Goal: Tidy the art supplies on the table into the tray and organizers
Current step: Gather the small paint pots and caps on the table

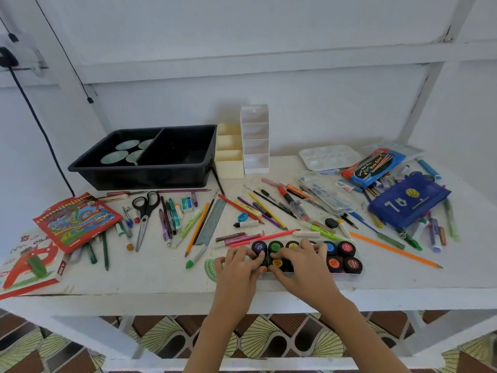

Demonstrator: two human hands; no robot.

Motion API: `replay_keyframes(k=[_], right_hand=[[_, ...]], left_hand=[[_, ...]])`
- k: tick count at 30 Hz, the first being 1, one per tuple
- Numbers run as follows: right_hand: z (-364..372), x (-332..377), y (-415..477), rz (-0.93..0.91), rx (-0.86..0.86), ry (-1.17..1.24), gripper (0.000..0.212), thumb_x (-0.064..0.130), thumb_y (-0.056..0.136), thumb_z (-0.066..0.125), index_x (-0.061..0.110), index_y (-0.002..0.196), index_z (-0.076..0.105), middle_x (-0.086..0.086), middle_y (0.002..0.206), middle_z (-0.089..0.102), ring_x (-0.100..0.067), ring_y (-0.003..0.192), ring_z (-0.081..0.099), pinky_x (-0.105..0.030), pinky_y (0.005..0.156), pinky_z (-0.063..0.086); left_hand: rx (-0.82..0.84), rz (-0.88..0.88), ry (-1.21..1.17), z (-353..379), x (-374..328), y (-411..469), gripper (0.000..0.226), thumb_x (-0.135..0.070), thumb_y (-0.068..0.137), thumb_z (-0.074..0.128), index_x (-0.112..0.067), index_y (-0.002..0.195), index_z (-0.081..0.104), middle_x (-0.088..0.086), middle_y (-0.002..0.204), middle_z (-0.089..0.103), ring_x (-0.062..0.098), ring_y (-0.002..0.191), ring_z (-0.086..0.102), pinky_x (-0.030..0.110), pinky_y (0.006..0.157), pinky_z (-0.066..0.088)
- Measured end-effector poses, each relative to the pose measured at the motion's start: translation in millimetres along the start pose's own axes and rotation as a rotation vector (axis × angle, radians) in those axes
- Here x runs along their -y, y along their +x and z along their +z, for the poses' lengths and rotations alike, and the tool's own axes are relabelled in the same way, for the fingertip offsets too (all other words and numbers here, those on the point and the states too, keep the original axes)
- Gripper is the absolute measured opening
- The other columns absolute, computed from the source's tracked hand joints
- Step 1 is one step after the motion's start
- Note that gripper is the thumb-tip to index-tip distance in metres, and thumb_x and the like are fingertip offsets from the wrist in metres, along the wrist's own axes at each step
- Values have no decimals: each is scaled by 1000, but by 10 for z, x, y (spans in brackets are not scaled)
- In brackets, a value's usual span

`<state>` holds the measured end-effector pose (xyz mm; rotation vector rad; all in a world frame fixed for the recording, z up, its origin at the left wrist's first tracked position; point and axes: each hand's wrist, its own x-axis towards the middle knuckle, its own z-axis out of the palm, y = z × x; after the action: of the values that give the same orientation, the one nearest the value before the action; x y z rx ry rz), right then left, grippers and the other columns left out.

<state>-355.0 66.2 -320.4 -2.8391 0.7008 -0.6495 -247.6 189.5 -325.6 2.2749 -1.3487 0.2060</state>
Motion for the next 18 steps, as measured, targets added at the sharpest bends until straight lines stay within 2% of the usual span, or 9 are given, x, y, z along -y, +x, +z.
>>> replay_keyframes(k=[3, 5, 7, 10, 12, 15, 18], right_hand=[[-30, 24, 46, 18, 20, -22, 25, 52, 71, 53, 35, 78, 70, 11, 62, 61, -14, 78, 52, -34, 67, 16], [-37, 46, 47, 21, 9, -50, 21, 52, 66, 57, 36, 72, 70, 12, 66, 55, -13, 74, 49, -33, 65, 14], [-21, 48, 12, 18, -36, -46, 21, 51, 67, 60, 35, 74, 72, 9, 73, 50, -13, 74, 47, -32, 67, 17], [4, 30, -60, 15, -71, -15, 26, 50, 75, 56, 34, 86, 73, 9, 77, 51, -13, 76, 43, -33, 69, 21], [-21, 16, -87, 11, -63, 14, 30, 50, 81, 48, 34, 92, 72, 12, 79, 53, -10, 79, 40, -32, 69, 21], [-105, -53, -96, 66, -98, 154, 31, 49, 85, 44, 33, 98, 69, 16, 84, 58, -5, 83, 39, -28, 71, 19], [-199, -239, -76, 177, -174, 290, 21, 38, 85, 54, 29, 98, 68, 13, 93, 63, -8, 92, 49, -33, 78, 32]], left_hand=[[-12, 6, 52, 11, -17, 21, 40, -16, 60, 88, -30, 94, 73, -7, 86, 61, 18, 80, 61, 32, 67, 34], [-6, -11, 42, 21, -30, 13, 43, -14, 58, 88, -30, 95, 73, -7, 87, 60, 18, 81, 59, 31, 66, 34], [-12, -25, 34, 39, -42, -13, 45, -12, 59, 86, -29, 98, 72, -6, 91, 59, 16, 87, 53, 30, 66, 33], [-23, -58, -2, 49, -62, -46, 38, -13, 69, 79, -26, 103, 71, -1, 103, 59, 17, 95, 51, 32, 71, 30], [-25, -117, -65, 20, -78, -31, 27, -20, 84, 63, -24, 111, 68, 0, 112, 56, 21, 102, 52, 33, 77, 27], [-45, -185, -130, -40, -137, 71, 29, -25, 98, 42, -24, 123, 57, -6, 124, 47, 14, 117, 42, 28, 86, 21], [-57, -211, -283, -56, -192, 296, 26, -23, 98, 42, -27, 119, 57, -12, 116, 49, 7, 111, 43, 23, 86, 17]])
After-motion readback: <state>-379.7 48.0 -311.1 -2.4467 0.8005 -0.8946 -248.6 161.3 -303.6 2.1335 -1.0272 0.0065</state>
